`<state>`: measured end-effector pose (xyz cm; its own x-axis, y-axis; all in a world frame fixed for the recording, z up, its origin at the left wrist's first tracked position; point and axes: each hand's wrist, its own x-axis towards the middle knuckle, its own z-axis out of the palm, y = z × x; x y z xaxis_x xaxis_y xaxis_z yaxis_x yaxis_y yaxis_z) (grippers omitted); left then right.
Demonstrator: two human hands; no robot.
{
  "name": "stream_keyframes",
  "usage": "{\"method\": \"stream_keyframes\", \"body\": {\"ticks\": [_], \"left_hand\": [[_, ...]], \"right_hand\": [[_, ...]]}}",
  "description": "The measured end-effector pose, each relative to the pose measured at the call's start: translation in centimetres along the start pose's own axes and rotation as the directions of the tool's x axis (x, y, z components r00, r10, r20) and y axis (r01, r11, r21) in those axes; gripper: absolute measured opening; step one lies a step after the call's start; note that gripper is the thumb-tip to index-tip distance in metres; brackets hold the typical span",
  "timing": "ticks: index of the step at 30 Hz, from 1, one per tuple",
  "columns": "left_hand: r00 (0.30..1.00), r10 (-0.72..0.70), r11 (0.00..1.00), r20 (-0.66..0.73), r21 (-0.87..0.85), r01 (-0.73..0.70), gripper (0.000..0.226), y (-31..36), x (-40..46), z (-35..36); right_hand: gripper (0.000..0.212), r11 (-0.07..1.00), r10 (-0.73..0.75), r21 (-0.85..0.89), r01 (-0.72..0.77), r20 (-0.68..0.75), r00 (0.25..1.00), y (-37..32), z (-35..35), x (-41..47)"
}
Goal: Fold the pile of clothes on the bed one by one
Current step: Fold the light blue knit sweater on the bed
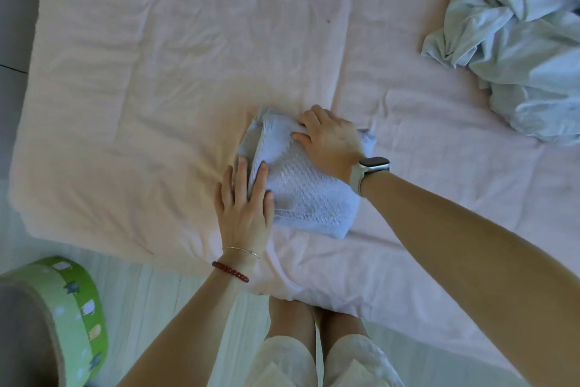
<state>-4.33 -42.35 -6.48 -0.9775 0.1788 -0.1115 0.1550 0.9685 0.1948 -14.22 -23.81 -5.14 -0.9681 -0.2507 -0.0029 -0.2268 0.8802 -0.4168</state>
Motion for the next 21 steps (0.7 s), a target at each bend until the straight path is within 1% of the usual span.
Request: {"method": "stream_keyframes", "body": {"ticks": [1,2,4,5,6,9,11,13,16,17,18,19,20,21], "left_hand": [[1.000,-0.011,1.000,-0.003,-0.007,0.011,0.042,-0.1,0.2,0.1],[1.000,-0.027,1.000,-0.003,0.000,0.027,0.042,-0.2,0.3,0.2],[0.998,-0.062,0.998,0.020,0.019,0.062,0.041,-0.3,0.9,0.6],[0.995,-0.084,0.996,0.054,0.023,0.082,0.041,-0.4,1.2,0.8],[0.988,-0.110,0.994,0.104,0.016,0.109,0.043,-0.5,1.6,1.0],[0.953,-0.182,0.981,0.241,-0.017,0.191,0.056,-0.9,3.2,0.8],[0.939,-0.193,0.976,0.284,-0.047,0.215,0.064,-1.1,3.6,0.4],[0.937,-0.185,0.977,0.297,-0.049,0.208,0.071,-1.2,3.7,0.0],[0.922,-0.190,0.973,0.336,-0.057,0.222,0.080,-0.5,3.7,-0.5],[0.912,-0.202,0.968,0.358,-0.070,0.242,0.078,-0.2,3.9,-0.7],[0.900,-0.221,0.955,0.375,-0.103,0.277,0.074,-0.2,4.1,-0.9],[0.883,-0.234,0.935,0.406,-0.157,0.319,0.068,-0.5,4.4,-0.8],[0.875,-0.228,0.905,0.427,-0.239,0.352,0.064,-0.8,4.8,-1.0],[0.876,-0.214,0.854,0.433,-0.352,0.383,0.065,-1.1,5.2,-1.4]], "right_hand": [[0.027,1.000,0.011,-0.017,-0.012,-0.070,0.998,0.0,0.5,-0.1],[0.027,0.999,0.026,-0.039,-0.030,-0.102,0.994,0.0,1.1,-0.1],[0.022,0.990,0.078,-0.107,-0.091,-0.127,0.989,-0.1,2.1,0.1],[0.018,0.983,0.097,-0.147,-0.113,-0.112,0.989,0.0,2.5,0.4],[0.019,0.977,0.100,-0.181,-0.117,-0.099,0.990,0.1,2.8,0.6],[0.040,0.972,0.045,-0.227,-0.061,-0.078,0.996,-0.4,2.6,1.2],[0.042,0.976,-0.004,-0.219,-0.018,-0.097,0.995,-1.0,2.0,-0.3],[0.041,0.979,0.014,-0.201,-0.024,-0.053,0.999,-1.5,2.1,-4.0],[0.047,0.971,0.101,-0.225,-0.077,0.098,0.990,-1.2,2.8,-8.5],[0.047,0.974,0.121,-0.207,-0.094,0.121,0.985,-0.9,2.8,-9.0],[0.047,0.979,0.130,-0.173,-0.110,0.109,0.985,-0.8,2.6,-9.0],[0.046,0.984,0.146,-0.117,-0.138,0.063,0.987,-0.9,2.3,-8.8],[0.046,0.980,0.199,-0.029,-0.199,-0.008,0.980,-1.0,2.0,-8.8],[0.049,0.947,0.313,0.099,-0.306,-0.070,0.947,-1.4,1.3,-8.9]]}}
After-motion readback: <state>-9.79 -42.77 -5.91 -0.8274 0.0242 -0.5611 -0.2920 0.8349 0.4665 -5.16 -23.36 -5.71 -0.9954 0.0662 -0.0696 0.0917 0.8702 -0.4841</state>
